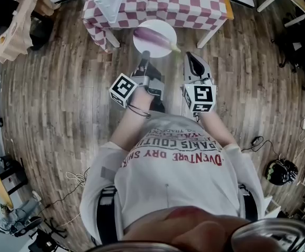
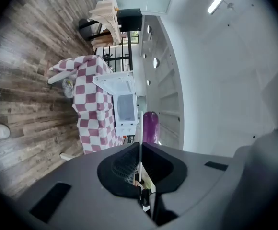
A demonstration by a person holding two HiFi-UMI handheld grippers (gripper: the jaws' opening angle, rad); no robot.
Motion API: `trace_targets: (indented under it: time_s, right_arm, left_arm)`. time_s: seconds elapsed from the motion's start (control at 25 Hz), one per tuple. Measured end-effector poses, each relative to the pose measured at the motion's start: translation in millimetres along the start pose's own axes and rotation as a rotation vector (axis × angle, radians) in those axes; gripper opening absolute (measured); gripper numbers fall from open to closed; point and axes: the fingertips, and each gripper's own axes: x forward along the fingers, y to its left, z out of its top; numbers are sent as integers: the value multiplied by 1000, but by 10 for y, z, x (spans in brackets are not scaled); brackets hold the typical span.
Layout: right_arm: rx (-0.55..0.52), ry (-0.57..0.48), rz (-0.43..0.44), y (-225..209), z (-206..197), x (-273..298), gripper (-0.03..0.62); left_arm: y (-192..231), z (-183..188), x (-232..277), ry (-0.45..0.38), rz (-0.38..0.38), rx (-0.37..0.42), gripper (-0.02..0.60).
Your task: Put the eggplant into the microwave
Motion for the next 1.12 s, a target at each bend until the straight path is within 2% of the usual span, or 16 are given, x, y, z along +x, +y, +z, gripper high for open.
trace_targets:
  time_s: [0.28, 0.6, 0.88, 1.12]
  right_arm:
    - [-6, -7, -14, -17, 255, 1087, 15]
    - [10, 14, -44, -105, 362, 2024, 15]
    - [0, 30, -45, -294, 288, 2494, 15]
    - [7, 31, 5, -610, 243, 3043, 15]
  left_arm:
    - [-6, 709, 905, 26, -1, 2, 35]
    - [69, 1299, 1657, 51, 10, -1, 35]
    - [260, 1469, 2018, 47, 38, -20, 35]
    - [402, 1527, 2470, 6, 66, -34, 37]
